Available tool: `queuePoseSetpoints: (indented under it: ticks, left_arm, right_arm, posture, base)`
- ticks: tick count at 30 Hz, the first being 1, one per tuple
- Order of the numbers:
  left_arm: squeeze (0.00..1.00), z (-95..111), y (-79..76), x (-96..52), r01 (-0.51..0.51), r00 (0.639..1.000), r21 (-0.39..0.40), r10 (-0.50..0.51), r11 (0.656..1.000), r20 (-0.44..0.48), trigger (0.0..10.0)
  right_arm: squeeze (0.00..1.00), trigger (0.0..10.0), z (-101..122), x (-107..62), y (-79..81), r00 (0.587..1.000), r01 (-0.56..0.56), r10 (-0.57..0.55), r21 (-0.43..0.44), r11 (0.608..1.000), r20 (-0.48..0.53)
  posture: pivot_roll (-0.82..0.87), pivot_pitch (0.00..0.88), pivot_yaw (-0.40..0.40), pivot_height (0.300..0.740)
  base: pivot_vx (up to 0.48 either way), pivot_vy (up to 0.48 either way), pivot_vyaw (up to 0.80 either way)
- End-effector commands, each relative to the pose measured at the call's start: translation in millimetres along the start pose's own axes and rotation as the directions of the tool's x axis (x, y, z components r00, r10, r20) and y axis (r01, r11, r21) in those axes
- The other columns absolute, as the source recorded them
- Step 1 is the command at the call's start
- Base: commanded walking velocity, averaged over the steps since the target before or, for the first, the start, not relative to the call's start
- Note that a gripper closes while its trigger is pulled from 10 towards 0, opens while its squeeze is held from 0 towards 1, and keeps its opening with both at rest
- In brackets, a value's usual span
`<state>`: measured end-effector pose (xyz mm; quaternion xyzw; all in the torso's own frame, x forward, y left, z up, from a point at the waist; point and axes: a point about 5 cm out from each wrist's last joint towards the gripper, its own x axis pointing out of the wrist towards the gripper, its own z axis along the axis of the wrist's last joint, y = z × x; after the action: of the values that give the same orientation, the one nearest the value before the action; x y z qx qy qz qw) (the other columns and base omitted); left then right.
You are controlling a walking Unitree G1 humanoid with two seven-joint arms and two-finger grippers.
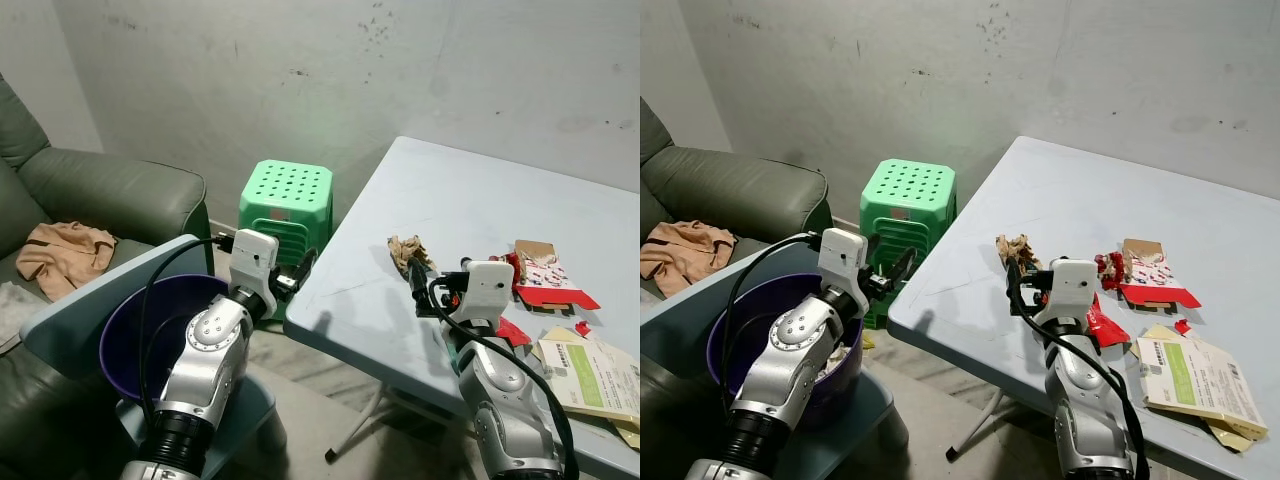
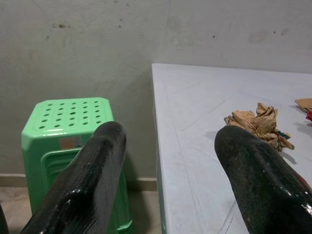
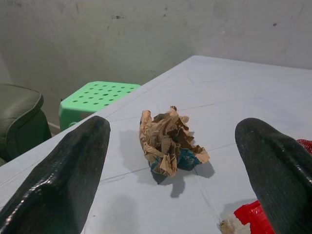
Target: Picking trash to rubbish bin
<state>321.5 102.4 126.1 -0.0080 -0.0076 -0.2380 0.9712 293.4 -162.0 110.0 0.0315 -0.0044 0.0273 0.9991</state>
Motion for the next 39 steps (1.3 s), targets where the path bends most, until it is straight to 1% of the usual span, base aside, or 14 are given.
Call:
queuePoseSetpoints:
  ticks: [1,6,24,26,27,29,33,36,38,39]
  left_arm:
    - [0.0,4.5,-3.7,1.0,0.022,1.0,0.007,-0.022,1.0,0.011,10.0]
    - [0.0,5.0,-3.7,1.4,0.024,1.0,0.003,-0.025,1.0,0.011,10.0]
    - [0.0,7.0,-6.0,3.1,0.036,0.999,-0.005,-0.036,0.999,0.02,10.0]
    - [0.0,6.4,-6.9,4.4,0.016,1.0,0.01,-0.017,1.0,0.008,10.0]
    - [0.0,7.1,-7.3,4.3,0.012,1.0,0.016,-0.013,1.0,0.02,10.0]
    - [0.0,7.0,-10.7,4.1,0.038,0.999,0.005,-0.038,0.999,0.027,10.0]
    - [0.0,5.5,-13.9,4.0,0.048,0.999,0.017,-0.049,0.999,0.013,10.0]
    - [0.0,4.4,-18.9,3.3,0.078,0.997,0.029,-0.078,0.997,0.01,10.0]
    - [0.0,3.1,-23.3,3.2,0.103,0.995,0.05,-0.103,0.993,0.004,10.0]
    - [0.0,3.1,-24.2,3.2,0.108,0.994,0.049,-0.108,0.993,0.004,10.0]
  right_arm:
    - [0.0,10.0,4.5,-1.1,-0.5,1.0,0.0,0.0,-0.004,1.0,0.013]
    - [0.0,10.0,4.5,-1.3,0.4,1.0,-0.004,0.004,-0.005,1.0,0.011]
    - [0.0,10.0,5.0,-0.6,2.2,1.0,-0.013,0.013,-0.004,1.0,0.013]
    - [0.0,10.0,4.7,-0.9,2.9,1.0,-0.018,0.018,-0.004,1.0,0.011]
    - [0.0,10.0,4.6,-1.0,3.1,1.0,-0.019,0.019,-0.004,1.0,0.01]
    - [0.0,10.0,4.0,-1.1,4.0,1.0,-0.023,0.023,-0.008,1.0,0.007]
    - [0.0,10.0,3.7,-0.6,5.0,1.0,-0.026,0.026,-0.011,1.0,0.002]
    - [0.0,10.0,3.7,-0.2,5.3,1.0,-0.026,0.026,-0.01,1.0,-0.006]
    - [0.0,10.0,2.9,1.9,4.3,0.999,-0.007,0.007,-0.002,1.0,-0.032]
    - [0.0,10.0,3.3,3.0,3.2,0.999,0.006,-0.006,-0.015,1.0,-0.034]
  posture:
    - [-0.02,0.0,-0.058,0.74]
    - [-0.02,0.0,-0.059,0.74]
    - [-0.02,0.0,-0.057,0.74]
    - [-0.02,0.0,-0.058,0.74]
    - [-0.02,0.0,-0.058,0.74]
    - [-0.02,0.0,-0.059,0.74]
    - [-0.02,0.0,-0.06,0.74]
    - [-0.02,0.0,-0.062,0.74]
    - [-0.02,0.0,-0.062,0.74]
    - [-0.02,0.0,-0.062,0.74]
  base:
    - [0.0,0.0,0.0]
    - [0.0,0.0,0.0]
    - [0.296,0.0,0.0]
    - [0.0,0.0,0.0]
    - [0.0,0.0,0.0]
    - [0.0,0.0,0.0]
    - [0.0,0.0,0.0]
    - [0.0,0.0,0.0]
    - [0.0,0.0,0.0]
    - [0.0,0.0,0.0]
